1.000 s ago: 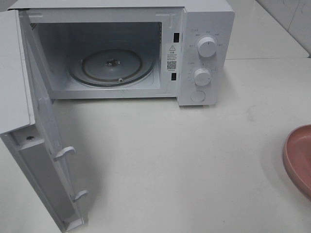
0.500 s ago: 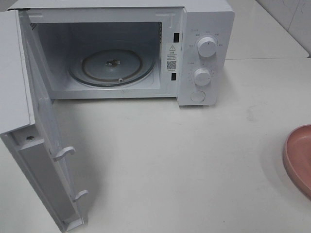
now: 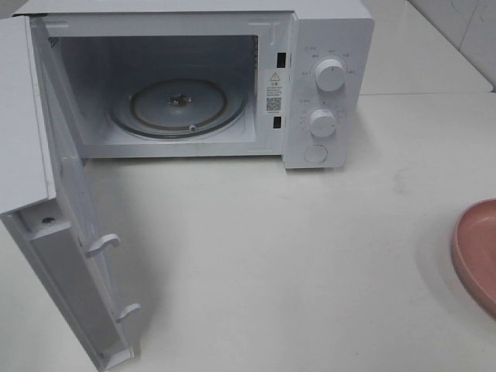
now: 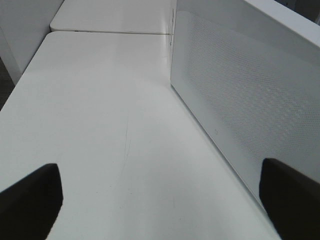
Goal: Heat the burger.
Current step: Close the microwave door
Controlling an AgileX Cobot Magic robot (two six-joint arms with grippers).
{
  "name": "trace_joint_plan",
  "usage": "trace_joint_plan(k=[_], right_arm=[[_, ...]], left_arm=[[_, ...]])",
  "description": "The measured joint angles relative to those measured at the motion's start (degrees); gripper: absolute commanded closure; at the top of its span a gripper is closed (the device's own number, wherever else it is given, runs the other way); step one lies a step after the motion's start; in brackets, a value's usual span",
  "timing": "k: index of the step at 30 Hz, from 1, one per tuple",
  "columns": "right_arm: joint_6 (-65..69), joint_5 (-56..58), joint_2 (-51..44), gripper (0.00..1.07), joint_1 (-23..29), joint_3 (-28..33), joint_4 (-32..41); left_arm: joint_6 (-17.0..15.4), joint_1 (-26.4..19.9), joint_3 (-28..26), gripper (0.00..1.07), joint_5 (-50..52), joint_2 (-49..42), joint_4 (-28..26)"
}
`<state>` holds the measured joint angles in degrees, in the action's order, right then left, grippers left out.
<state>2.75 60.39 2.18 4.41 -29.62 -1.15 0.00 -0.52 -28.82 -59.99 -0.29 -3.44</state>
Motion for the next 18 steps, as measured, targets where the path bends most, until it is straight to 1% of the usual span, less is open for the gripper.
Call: trace_joint_plan(k=[3,18], right_arm=[[0.00,0.06,-2.18,0.31,-0.52,0.34,0.29],[0.00,0.00,-2.41,0.31,-0.57,0.34,0.46]], left_arm=[[0.00,0.00,0.00,0.07,0.00,0.00,0.00],[0.00,0.00,0.00,0.07,0.00,0.00,0.00]])
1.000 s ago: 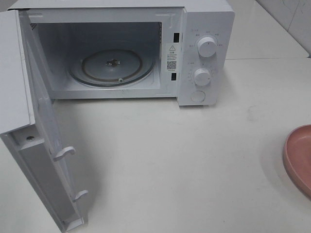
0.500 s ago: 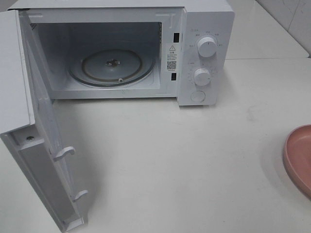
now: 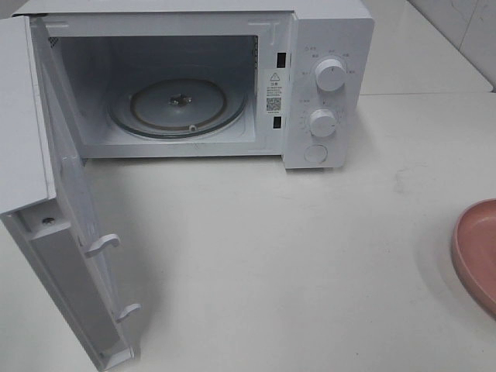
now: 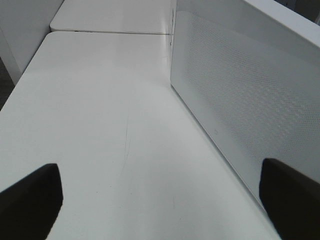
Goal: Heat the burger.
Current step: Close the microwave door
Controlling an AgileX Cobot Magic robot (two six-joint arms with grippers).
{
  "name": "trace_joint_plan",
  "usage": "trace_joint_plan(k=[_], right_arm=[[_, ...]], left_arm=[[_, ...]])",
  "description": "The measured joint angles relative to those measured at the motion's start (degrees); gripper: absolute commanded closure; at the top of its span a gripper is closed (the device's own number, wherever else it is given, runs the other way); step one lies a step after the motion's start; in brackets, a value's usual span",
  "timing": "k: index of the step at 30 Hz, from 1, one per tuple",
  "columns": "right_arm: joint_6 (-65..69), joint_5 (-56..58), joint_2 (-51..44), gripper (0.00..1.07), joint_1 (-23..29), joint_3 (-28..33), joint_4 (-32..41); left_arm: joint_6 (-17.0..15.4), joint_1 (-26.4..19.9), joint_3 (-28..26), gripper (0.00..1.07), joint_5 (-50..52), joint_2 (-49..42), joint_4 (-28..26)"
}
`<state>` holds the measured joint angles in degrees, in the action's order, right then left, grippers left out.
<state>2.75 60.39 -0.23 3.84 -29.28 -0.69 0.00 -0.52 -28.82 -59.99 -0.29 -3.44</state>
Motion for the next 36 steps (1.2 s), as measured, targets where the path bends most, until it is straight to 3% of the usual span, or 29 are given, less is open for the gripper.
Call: trace_joint_plan(k=[36], right_arm=[[-0.06,0.00,0.00,0.31,0.00,0.00,0.00]], left_arm=[[0.00,0.00,0.00,0.07,0.00,0.00,0.00]])
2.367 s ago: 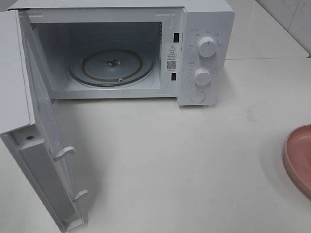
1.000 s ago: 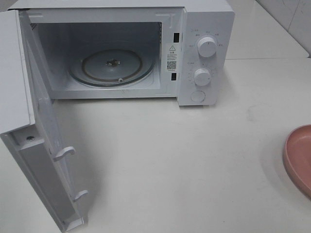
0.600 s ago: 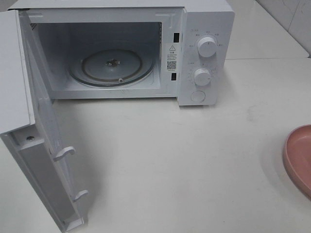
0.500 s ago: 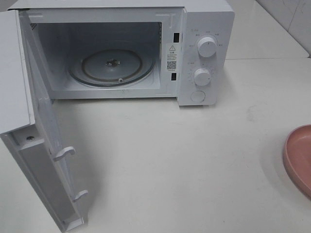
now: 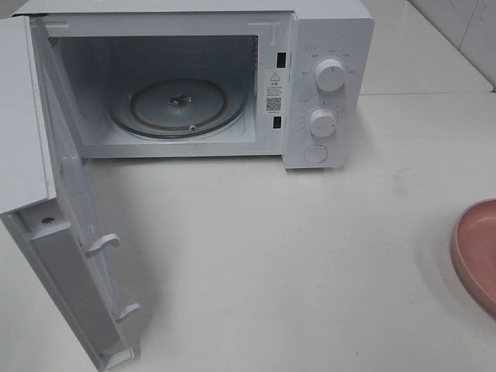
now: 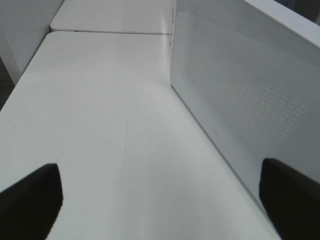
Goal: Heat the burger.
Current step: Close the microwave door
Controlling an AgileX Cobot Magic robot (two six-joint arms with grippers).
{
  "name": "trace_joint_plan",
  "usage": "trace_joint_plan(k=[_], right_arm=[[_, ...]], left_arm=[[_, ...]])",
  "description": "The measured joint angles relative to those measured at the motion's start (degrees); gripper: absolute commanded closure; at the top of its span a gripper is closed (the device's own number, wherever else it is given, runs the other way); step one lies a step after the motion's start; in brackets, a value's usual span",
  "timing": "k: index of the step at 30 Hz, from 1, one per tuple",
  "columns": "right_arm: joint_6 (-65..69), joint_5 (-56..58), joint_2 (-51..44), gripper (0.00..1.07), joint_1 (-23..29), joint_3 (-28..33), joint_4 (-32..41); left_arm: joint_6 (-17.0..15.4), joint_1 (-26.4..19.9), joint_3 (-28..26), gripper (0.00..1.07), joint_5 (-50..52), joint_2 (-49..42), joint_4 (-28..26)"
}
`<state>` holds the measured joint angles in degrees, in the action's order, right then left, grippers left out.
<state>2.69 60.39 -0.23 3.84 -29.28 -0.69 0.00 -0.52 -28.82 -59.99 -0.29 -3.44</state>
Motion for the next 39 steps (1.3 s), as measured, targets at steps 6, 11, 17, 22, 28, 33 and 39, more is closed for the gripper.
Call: trace_joint_plan(k=[6,11,17,22,28,33,39], right_arm=[[0.00,0.00,0.00,0.31,0.00,0.00,0.00],[0.00,0.00,0.00,0.31,0.00,0.00,0.00],[0.00,0.00,0.00,0.31,0.00,0.00,0.00],[0.00,0.00,0.00,0.31,0.00,0.00,0.00],[0.00,0.00,0.00,0.31,0.00,0.00,0.00],[0.00,0.00,0.00,0.31,0.00,0.00,0.00],[0.00,0.00,0.00,0.31,0.00,0.00,0.00]], left_arm=[[0.00,0.00,-0.11,0.08,0.00,0.69,-0.23],[0.00,0.00,-1.66,0.09,1.72,4.58,-0.34],[0.00,0.00,-2.18,0.28,7.68,11.97,-0.40],[0.00,0.00,-1.09,0.78,15.24,16.50,-0.40],[0.00,0.00,2.58,1.07,25.10,23.61,-0.40],[0.00,0.00,4.58,1.07,31.34,28.53,-0.40],[2.12,0.00,8.94,1.07,49.79,35.81,-0.40]])
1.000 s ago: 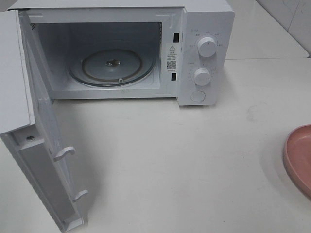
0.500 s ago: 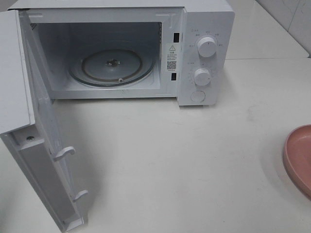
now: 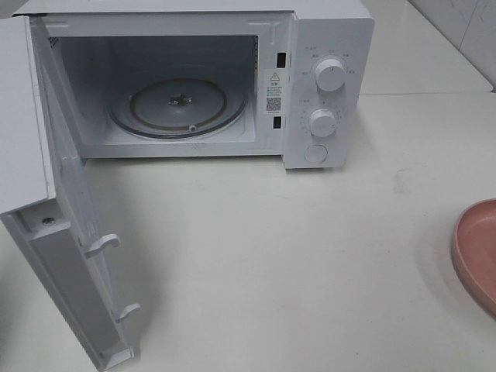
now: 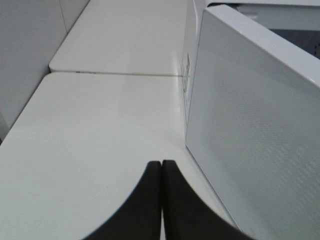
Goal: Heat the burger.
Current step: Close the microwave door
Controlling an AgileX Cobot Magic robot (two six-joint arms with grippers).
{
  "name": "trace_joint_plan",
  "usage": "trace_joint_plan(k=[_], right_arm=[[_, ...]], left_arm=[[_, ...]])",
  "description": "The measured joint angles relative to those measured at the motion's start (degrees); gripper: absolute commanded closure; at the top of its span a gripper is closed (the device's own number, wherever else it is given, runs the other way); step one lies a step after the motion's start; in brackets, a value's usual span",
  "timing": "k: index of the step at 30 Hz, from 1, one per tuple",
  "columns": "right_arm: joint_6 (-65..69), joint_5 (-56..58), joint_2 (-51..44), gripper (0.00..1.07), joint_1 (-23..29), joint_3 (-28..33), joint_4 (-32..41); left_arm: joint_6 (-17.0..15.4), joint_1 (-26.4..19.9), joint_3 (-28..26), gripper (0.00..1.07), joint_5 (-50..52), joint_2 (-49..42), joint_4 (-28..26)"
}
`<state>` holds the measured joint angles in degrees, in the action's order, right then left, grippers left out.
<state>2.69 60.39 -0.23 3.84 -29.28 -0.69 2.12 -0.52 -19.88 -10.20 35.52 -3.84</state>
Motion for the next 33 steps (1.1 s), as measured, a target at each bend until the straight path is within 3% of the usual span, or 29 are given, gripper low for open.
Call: trace_joint_plan(k=[4,10,14,17,18,20,22,23,25,33], right_arm=[[0.00,0.00,0.00,0.31,0.00,0.00,0.00],[0.00,0.00,0.00,0.31,0.00,0.00,0.00],[0.00,0.00,0.00,0.31,0.00,0.00,0.00],[0.00,0.00,0.00,0.31,0.00,0.00,0.00],[0.00,0.00,0.00,0.31,0.00,0.00,0.00],[0.00,0.00,0.00,0.31,0.00,0.00,0.00],[0.00,0.00,0.00,0.31,0.00,0.00,0.00],[0.00,0.00,0.00,0.31,0.00,0.00,0.00],[0.00,0.00,0.00,0.31,0.00,0.00,0.00],[0.00,0.00,0.00,0.31,0.00,0.00,0.00]], left_arm=[[1.89,0.00,2.92,1.07,11.46,4.64,0.00],[2.29,0.00,7.05,1.07,27.50,12.26,0.74],[2.23,0.00,7.85,1.07,32.83,16.44,3.38],[0.57,0.00,7.85,1.07,37.53,20.68,8.08],[-2.12,0.00,7.85,1.07,40.51,23.72,12.09],[-3.44,0.00,7.85,1.07,42.11,25.21,14.38],[-8.82,0.00,7.85,1.07,48.07,30.48,22.86],[-8.82,0.00,7.85,1.07,48.07,30.48,22.86],[-11.86,0.00,7.85,1.07,53.06,34.26,27.44],[-15.47,0.17,7.79,1.07,61.65,42.46,30.83]])
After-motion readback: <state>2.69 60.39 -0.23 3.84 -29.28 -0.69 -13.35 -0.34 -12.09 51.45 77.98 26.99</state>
